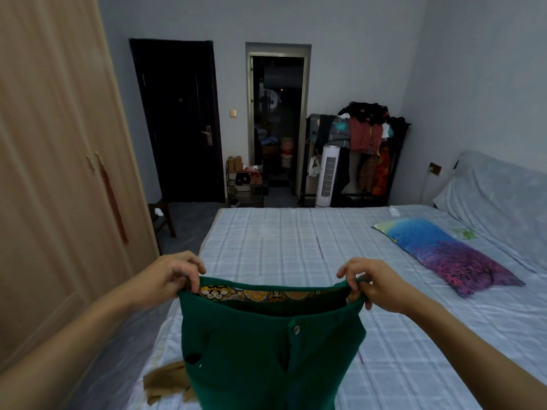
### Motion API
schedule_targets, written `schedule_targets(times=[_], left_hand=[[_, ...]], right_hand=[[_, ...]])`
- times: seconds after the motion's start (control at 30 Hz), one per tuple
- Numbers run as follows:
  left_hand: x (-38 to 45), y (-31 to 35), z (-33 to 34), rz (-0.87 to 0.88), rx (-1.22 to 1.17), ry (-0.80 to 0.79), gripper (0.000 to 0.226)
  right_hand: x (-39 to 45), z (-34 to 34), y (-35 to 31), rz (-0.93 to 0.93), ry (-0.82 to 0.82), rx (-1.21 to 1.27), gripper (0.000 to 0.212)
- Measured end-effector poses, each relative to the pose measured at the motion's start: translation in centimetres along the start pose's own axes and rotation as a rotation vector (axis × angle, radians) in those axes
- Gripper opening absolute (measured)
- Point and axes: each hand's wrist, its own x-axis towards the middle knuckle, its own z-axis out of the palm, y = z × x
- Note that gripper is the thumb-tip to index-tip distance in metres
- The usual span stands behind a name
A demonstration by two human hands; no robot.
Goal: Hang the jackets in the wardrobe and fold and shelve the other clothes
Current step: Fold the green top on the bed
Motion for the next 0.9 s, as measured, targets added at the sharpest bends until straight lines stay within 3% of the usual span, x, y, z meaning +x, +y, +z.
schedule_targets(times=[0.17, 0.37, 0.43, 0.5, 0.63, 0.77, 0.9], left_hand=[[-0.2, -1.6, 0.0, 0.021, 0.173, -0.003, 0.058], [-0.6, -1.0, -0.3, 0.077, 0.283, -0.004, 0.023], [-0.7, -0.7, -0.4, 0.061, 0.272, -0.011, 0.018], [-1.0, -0.3, -0.5, 0.04, 0.223, -0.015, 0.018], [-1.8, 0.3, -0.6, 0.042, 0.107, 0.005, 0.017], [-2.2, 0.1, -0.9, 0.047, 0.062, 0.012, 0.023], [-2.6, -1.0, -0.7, 0.025, 0.107, 0.061, 0.032]], right_hand=[[0.1, 0.2, 0.5, -0.124, 0.008, -0.099, 0.045], [-0.1, 0.4, 0.1, -0.17, 0.025, -0.299, 0.009], [-0.2, 0.2, 0.2, -0.09, -0.079, -0.323, 0.035], [-0.2, 0.3, 0.7, -0.036, -0.132, -0.408, 0.041], [-0.1, 0.7, 1.9, -0.147, 0.051, -0.504, 0.017], [0.2, 0.0, 1.7, -0.152, 0.163, -0.473, 0.017], [0.0, -0.3, 0.6, -0.046, 0.133, -0.21, 0.015]])
